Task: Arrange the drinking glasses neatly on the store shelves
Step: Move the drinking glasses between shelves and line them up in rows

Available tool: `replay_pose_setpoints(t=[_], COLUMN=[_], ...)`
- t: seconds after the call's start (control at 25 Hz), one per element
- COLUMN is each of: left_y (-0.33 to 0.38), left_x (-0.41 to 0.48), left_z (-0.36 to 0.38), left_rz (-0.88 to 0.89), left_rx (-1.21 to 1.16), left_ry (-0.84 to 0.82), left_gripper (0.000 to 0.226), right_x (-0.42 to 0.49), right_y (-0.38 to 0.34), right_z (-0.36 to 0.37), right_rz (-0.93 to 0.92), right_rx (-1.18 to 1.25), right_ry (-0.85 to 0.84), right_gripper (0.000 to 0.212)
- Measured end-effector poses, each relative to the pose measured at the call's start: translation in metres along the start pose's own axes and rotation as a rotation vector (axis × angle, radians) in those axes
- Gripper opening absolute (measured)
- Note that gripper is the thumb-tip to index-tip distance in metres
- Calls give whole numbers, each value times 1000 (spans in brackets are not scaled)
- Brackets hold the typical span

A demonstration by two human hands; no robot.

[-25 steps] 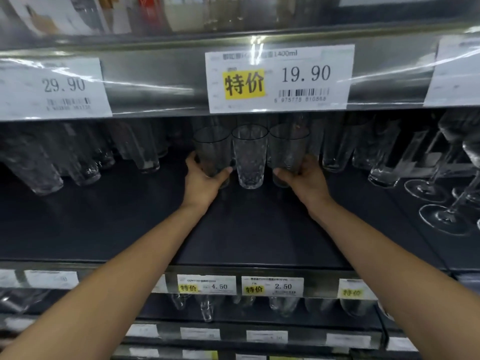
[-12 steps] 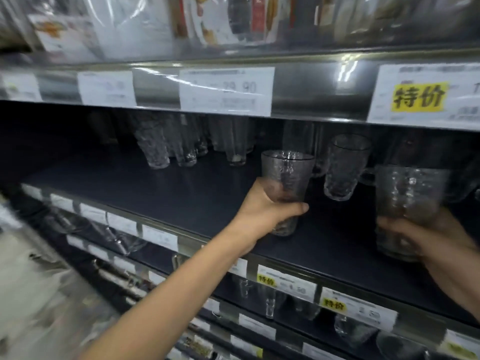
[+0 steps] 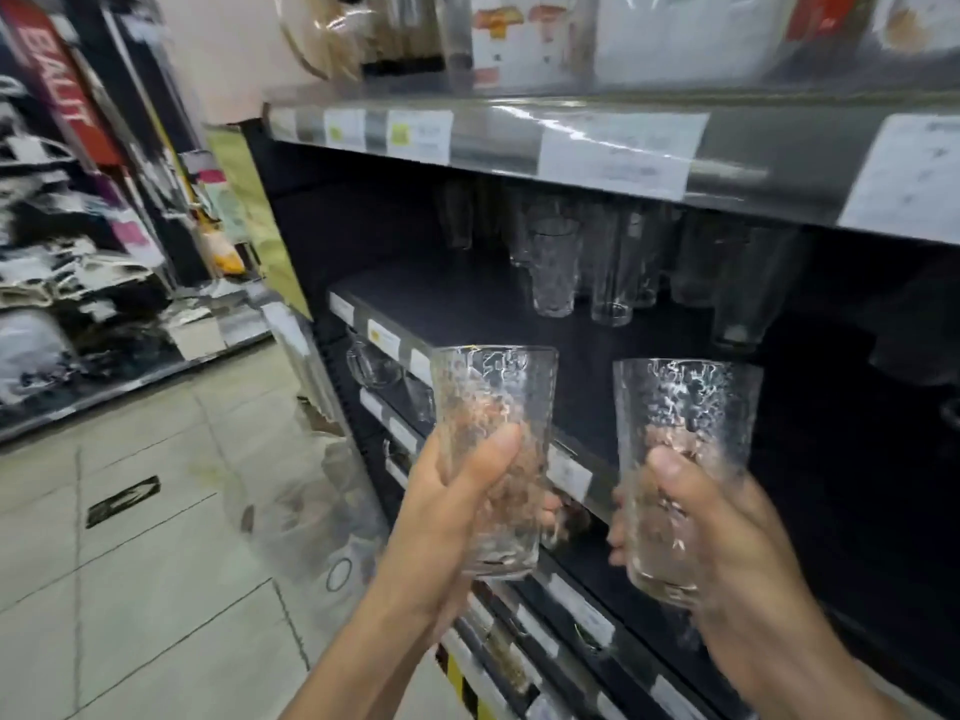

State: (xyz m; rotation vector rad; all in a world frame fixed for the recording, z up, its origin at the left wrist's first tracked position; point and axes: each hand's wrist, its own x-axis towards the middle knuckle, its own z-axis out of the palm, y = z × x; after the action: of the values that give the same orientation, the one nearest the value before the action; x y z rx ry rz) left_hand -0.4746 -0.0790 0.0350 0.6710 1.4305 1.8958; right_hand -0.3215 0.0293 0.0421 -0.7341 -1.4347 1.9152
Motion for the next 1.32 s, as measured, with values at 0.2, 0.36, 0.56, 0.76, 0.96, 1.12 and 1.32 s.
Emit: replay_pose_setpoints(t=[0.2, 0.36, 0.56, 0.76, 0.96, 1.12, 1.32], left_y=[29, 43, 52, 61, 67, 69, 69], left_x=[4, 30, 78, 140, 224, 297, 396], left_z=[-90, -157, -225, -258, -264, -263, -262], left_rz=[38, 36, 13, -26, 15, 1, 15], left_rx=[-56, -3, 116, 110, 153, 198, 238], left_ry=[160, 276, 322, 188, 3, -108, -207], left_gripper=[92, 90, 113, 88, 57, 66, 78], right_x=[50, 78, 112, 153, 213, 264, 330], right_y=[35, 50, 62, 63, 68, 61, 55], right_z=[95, 167, 238, 272, 282, 284, 280], right_rz=[60, 92, 42, -15, -59, -113, -149], right_rx=[18, 12, 27, 30, -36, -117, -201], right_ry=[-151, -177, -121, -11, 120, 190, 300], right_gripper=[72, 76, 53, 55, 73, 58, 55])
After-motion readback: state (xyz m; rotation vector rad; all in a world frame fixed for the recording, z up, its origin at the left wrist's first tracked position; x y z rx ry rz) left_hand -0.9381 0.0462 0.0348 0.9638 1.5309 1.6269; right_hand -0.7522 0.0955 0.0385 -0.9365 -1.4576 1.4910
